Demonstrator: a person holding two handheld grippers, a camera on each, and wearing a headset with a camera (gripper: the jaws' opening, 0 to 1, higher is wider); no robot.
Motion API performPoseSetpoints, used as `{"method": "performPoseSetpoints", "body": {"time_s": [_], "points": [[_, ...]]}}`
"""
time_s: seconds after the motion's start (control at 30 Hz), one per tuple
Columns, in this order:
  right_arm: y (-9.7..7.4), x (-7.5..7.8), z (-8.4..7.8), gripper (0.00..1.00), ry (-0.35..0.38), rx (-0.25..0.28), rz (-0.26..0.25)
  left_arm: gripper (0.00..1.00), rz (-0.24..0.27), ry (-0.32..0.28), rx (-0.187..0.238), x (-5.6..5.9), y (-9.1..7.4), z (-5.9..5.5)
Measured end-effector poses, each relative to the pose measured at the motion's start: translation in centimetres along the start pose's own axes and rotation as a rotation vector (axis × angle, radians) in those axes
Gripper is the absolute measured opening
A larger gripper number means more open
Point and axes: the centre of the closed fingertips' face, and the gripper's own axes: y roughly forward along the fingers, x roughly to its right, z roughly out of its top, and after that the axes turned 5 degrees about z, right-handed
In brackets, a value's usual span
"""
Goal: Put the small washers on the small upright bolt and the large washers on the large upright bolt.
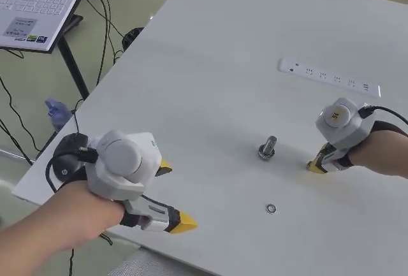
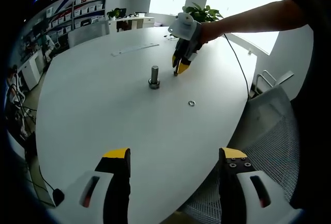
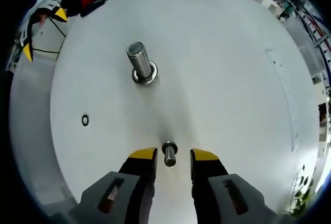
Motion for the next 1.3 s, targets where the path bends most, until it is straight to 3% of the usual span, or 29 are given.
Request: {"method": "performPoseSetpoints", "body": {"time_s": [0.17,0.43,0.67,0.93,1.07,1.3], "points": [[-0.4,-0.2,0.1,0.35,-0.024,-0.011,0.012,0.69,0.002,-0.005,0.011,0.0,-0.1,0.2],[-1.6,-0.7,0.8,0.37,-0.035,0.001,0.015,0.73,-0.002,-0.008,0.050,0.3,-0.1,1.1],[-3.9,-1.6,1.8,0.39,-0.067,0.018,-0.006,0.80,-0.017,-0.014,0.112,0.9,-0.1,2.5],[-5.4,-2.9,2.8,0.41,-0.089,0.033,0.005,0.86,-0.010,-0.010,0.125,1.5,-0.6,2.9],[-5.7,-3.6,2.9,0.41,-0.079,0.038,0.012,0.87,-0.008,-0.001,0.100,1.9,-0.7,2.4],[-5.9,-5.3,3.1,0.41,-0.058,0.063,0.032,0.86,-0.002,0.020,0.112,2.0,-1.3,2.7]]}}
